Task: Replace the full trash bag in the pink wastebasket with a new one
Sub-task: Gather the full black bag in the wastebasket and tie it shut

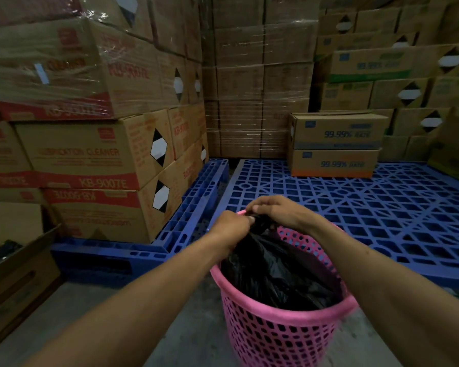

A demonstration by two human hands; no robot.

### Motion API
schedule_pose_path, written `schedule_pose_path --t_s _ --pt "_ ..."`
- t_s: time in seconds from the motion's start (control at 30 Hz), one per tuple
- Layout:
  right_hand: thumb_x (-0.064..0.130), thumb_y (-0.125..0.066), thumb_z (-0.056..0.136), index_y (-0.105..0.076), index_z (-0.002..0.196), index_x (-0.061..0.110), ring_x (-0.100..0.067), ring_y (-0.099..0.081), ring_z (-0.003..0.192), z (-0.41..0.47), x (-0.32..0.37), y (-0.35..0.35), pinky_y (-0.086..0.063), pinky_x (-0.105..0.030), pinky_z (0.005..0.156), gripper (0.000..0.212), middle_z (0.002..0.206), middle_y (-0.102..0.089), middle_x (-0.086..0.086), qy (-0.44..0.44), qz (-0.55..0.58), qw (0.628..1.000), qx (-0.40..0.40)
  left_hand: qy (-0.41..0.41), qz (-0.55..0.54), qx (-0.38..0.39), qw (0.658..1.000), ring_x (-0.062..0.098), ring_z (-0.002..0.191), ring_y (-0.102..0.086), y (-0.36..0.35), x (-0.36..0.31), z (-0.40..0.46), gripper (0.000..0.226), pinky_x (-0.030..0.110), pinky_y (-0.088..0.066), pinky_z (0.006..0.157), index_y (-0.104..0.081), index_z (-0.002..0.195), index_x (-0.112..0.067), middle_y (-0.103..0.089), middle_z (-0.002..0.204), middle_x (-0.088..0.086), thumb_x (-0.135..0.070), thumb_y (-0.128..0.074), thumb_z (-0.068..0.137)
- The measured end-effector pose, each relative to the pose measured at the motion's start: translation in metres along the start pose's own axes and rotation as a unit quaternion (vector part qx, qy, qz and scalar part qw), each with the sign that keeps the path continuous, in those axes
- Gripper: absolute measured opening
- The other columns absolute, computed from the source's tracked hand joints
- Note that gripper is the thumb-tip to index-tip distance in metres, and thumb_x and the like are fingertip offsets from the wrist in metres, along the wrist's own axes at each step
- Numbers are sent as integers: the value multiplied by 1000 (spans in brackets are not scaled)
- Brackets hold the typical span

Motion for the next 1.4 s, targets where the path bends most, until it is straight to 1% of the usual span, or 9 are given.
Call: schedule_pose_path --t_s 0.13,0.37,0.57,0.67,0.8,0.9,1.03,1.3,1.4 --pt "34 -42 106 -68 113 22 -19 -64 82 -2 7 1 -47 -33 73 30 99 -68 -5 44 60 997 -10 67 -283 150 945 11 41 -26 8 -13 -5 18 23 -17 39 -53 84 -14 -50 70 1 -18 -43 98" --pt "50 -56 96 -71 116 20 -32 -71 95 -29 16 24 -59 -39 79 40 116 -70 -3 67 125 989 -36 57 -362 56 929 9 36 -34 2 -11 20 12 20 -25 34 -57 95 -9 -48 68 1 -18 -51 101" --pt "21 -76 87 -78 102 11 -19 -74 80 -38 14 35 -60 -26 75 19 86 -78 -7 88 22 993 -80 -8 -238 62 969 11 45 -41 4 -15 17 21 24 -30 44 -69 95 1 -53 61 0 -20 -65 94" --pt "17 -75 88 -80 93 14 -3 -69 67 -38 8 49 -52 -15 66 7 73 -75 1 108 -100 979 -143 -105 -79 58 990 15 69 -70 24 -9 12 25 26 -55 66 -80 99 -9 -74 78 2 -28 -79 84" --pt "15 -67 95 -77 94 16 9 -61 71 -39 2 58 -43 -5 68 10 84 -69 14 147 -275 940 -141 -231 152 45 960 6 89 -72 44 -8 3 16 25 -57 86 -81 100 -20 -79 95 -4 -25 -78 84" --pt "11 -58 101 -72 98 10 -8 -60 81 -33 -17 58 -48 -23 76 15 97 -67 2 125 -363 918 -105 -246 260 52 932 7 70 -70 48 1 2 13 29 -60 75 -81 98 -18 -78 84 -6 -19 -72 88" --pt "-2 -58 89 -67 87 7 -27 -60 79 -37 -57 61 -52 -47 74 14 93 -64 -10 4 -477 873 -98 -233 367 114 893 10 82 -72 56 26 -3 20 39 -62 79 -81 98 -18 -78 94 -6 -11 -67 86" --pt "2 -61 92 -65 97 7 -32 -54 79 -39 -62 57 -54 -46 75 8 107 -59 -14 -64 -526 839 -125 -243 365 119 891 10 96 -68 56 27 -11 19 37 -58 89 -80 104 -18 -74 107 -5 -16 -69 89" --pt "10 -57 97 -65 120 13 -31 -56 110 -41 -58 54 -49 -47 93 24 135 -48 -10 16 -530 843 -92 -273 241 84 927 10 110 -58 65 18 -16 29 38 -51 100 -74 116 -32 -59 121 -10 -30 -73 88"
Point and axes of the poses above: each hand's wrist, its own z-axis towards the middle knuckle, its own y-axis out of the back of the hand, x = y × z, the point moved 1 cm from there along z, towards the middle knuckle
